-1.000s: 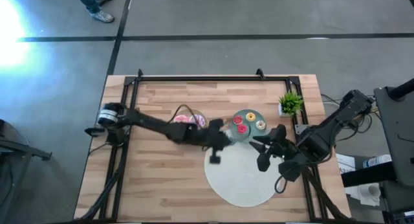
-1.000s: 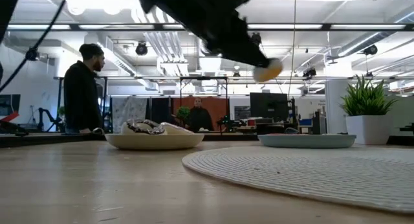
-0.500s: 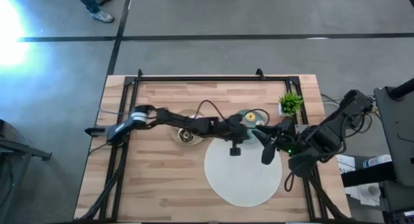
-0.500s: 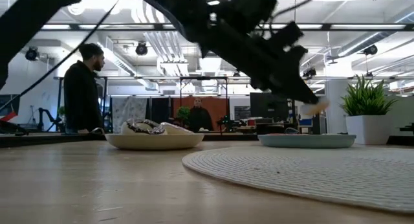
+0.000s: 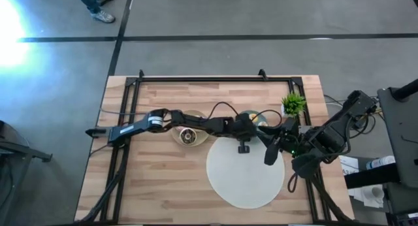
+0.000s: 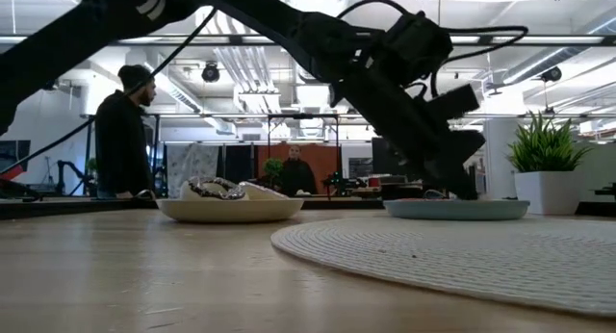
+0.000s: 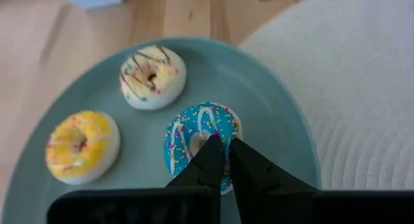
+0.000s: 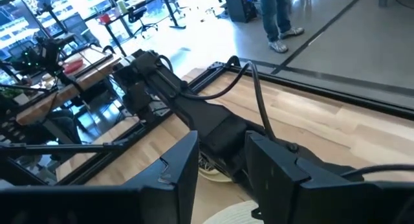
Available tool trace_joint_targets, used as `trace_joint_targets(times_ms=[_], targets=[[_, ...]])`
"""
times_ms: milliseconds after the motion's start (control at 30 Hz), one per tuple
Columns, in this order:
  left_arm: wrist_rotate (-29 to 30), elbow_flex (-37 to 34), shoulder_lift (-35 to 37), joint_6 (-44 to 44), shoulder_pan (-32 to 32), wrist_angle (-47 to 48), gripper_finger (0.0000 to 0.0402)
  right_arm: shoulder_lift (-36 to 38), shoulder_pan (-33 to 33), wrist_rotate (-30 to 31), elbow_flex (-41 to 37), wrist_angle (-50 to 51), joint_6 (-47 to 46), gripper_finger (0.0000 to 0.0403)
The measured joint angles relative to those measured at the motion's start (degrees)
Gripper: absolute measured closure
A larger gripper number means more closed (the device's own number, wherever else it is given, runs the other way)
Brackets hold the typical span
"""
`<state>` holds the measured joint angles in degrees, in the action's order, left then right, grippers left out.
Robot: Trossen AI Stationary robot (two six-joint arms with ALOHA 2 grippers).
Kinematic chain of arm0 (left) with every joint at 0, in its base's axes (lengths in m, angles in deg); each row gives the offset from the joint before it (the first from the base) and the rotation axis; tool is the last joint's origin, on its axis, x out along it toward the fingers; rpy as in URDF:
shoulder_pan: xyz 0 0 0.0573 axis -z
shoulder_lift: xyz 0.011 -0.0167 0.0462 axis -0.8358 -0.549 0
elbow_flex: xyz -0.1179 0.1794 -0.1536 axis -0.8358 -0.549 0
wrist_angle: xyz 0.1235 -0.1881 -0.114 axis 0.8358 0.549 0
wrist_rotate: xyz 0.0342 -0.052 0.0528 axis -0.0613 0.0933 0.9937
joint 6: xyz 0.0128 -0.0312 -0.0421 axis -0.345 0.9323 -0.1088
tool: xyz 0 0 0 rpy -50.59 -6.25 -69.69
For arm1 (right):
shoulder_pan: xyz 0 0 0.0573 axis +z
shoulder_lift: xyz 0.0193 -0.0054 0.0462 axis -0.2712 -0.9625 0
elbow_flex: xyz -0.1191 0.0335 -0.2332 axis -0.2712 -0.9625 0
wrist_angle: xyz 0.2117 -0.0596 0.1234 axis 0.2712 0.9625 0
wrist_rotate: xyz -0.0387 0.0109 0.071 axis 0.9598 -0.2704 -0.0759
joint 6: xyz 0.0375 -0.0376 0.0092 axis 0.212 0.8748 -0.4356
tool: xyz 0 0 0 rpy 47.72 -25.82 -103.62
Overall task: Pick & Place donuts
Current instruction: Put the small blue donut on the blue plate, then return to Home Position
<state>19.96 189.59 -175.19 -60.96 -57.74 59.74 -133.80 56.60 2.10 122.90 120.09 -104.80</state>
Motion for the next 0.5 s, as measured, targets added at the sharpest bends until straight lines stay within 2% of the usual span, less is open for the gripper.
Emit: trace_joint_targets(times_ms=[133,367,500], targets=[[-0.5,-0.2,0.0,0.0,0.0,1.4,0.0375,0.0,0.0,0.0,0.0,0.4,-0.2,0.0284],[-0.5,-0.1,1.3,2.8,0.4,5.0,0.0299,0.0,0.2,0.0,-0.1,0.7,-0.1,0.0284],[-0.5,-0.1,3.7,3.4,1.2,7.4,0.0277,0.0,0.5,-0.1,-0.1,0.7,0.0,0.0284]])
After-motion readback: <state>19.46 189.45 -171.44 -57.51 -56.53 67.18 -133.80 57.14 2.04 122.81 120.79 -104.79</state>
